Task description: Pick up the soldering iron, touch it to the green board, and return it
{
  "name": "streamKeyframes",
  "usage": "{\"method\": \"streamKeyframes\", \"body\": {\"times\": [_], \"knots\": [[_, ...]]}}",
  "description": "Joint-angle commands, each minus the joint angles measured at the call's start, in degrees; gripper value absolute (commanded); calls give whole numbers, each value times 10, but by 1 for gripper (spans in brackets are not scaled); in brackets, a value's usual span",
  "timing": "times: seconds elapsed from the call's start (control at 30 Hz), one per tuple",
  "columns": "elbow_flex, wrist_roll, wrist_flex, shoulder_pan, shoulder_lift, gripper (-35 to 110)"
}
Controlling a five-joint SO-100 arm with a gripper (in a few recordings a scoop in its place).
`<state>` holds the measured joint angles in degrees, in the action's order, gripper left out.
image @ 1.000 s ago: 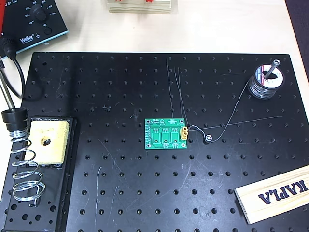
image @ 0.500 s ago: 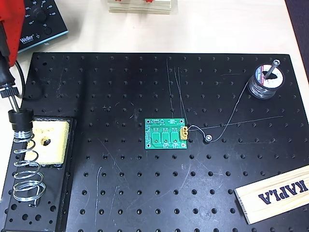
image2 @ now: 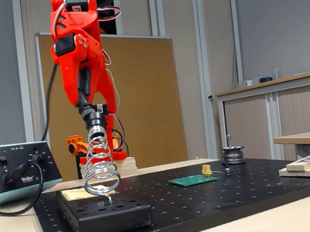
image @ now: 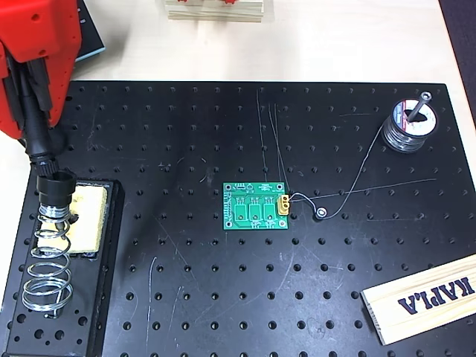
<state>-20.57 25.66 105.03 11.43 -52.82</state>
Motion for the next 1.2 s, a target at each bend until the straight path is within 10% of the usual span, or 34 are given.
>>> {"method": "streamKeyframes", "body": {"times": [0.0, 1.17], "knots": [[7, 5, 1, -46, -8, 0], [-79, -71, 2, 25, -69, 8]]}}
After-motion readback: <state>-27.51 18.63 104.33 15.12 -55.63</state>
